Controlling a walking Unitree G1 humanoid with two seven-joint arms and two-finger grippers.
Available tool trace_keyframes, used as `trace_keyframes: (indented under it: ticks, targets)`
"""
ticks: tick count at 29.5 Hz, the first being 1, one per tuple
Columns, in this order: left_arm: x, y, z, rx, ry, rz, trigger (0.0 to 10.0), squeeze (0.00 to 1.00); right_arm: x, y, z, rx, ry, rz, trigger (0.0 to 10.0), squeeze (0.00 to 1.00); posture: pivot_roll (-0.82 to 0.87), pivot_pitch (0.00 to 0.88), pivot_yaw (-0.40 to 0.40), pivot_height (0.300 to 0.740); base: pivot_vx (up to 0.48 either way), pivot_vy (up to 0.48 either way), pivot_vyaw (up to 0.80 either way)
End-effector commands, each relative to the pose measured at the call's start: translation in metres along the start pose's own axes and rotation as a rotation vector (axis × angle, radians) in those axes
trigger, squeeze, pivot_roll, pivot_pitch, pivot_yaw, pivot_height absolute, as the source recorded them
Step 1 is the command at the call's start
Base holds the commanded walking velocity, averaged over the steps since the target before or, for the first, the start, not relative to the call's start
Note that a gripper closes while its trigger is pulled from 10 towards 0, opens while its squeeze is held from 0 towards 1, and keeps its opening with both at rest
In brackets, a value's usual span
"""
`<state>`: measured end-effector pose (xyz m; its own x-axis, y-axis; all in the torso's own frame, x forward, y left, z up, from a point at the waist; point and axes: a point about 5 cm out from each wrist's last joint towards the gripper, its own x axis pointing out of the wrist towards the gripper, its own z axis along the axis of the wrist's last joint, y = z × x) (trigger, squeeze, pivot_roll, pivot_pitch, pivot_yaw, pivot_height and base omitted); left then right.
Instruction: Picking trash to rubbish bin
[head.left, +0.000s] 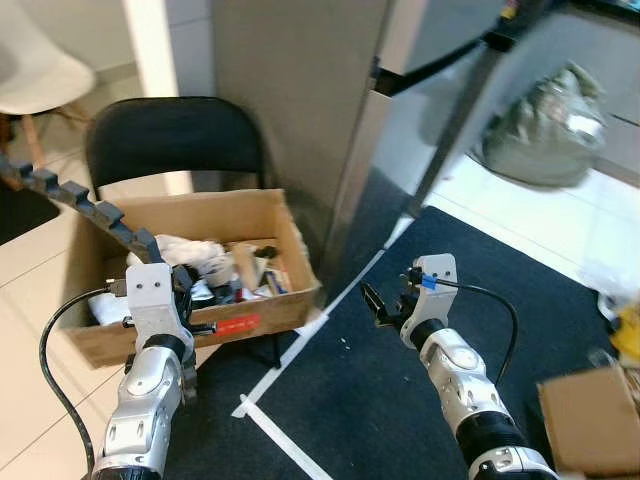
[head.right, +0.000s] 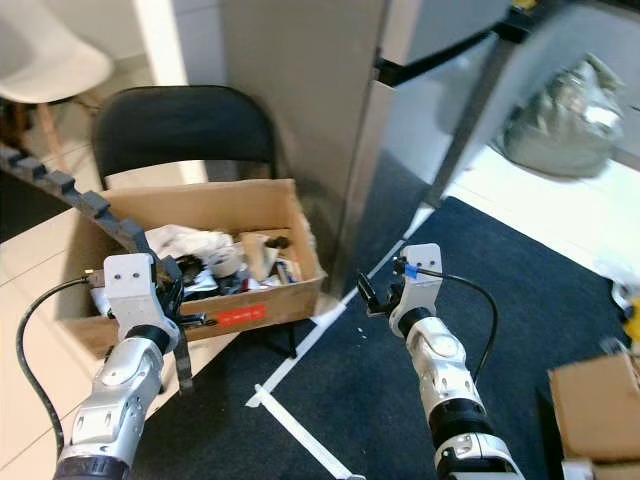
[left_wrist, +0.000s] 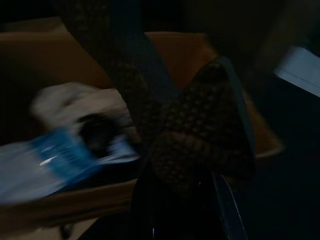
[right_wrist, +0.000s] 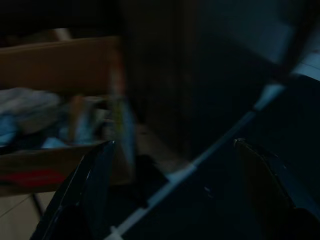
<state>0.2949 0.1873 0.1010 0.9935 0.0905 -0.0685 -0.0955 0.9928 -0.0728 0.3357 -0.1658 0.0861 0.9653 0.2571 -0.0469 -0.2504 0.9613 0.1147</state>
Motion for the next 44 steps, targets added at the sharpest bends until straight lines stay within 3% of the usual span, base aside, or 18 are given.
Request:
trace_keyframes:
  ticks: [1,13,35,44]
  targets:
    - [-0.002,-0.006,-0.001,0.007,0.005,-0.024,10.0,0.00,-0.005,-0.004,-0.005,0.002,0.019,-0.017,10.0,0.00,0.05,0.122,-0.080,0.740,0.000,0.000,-0.80]
    - [-0.001,-0.006,0.001,0.013,0.006,-0.030,10.0,0.00,-0.006,-0.003,-0.007,0.042,0.026,-0.016,10.0,0.00,0.06,0.122,-0.075,0.740,0.000,0.000,-0.80]
    - [-0.001,-0.012,-0.001,0.055,0.025,-0.078,10.0,0.00,-0.008,-0.004,-0.005,0.034,0.019,-0.061,10.0,0.00,0.05,0.131,-0.070,0.740,0.000,0.000,-0.80]
    - [-0.007,-0.014,-0.012,0.075,0.071,-0.115,10.0,0.00,-0.019,-0.011,-0.015,0.034,0.064,-0.115,10.0,0.00,0.06,0.084,-0.095,0.740,0.000,0.000,-0.80]
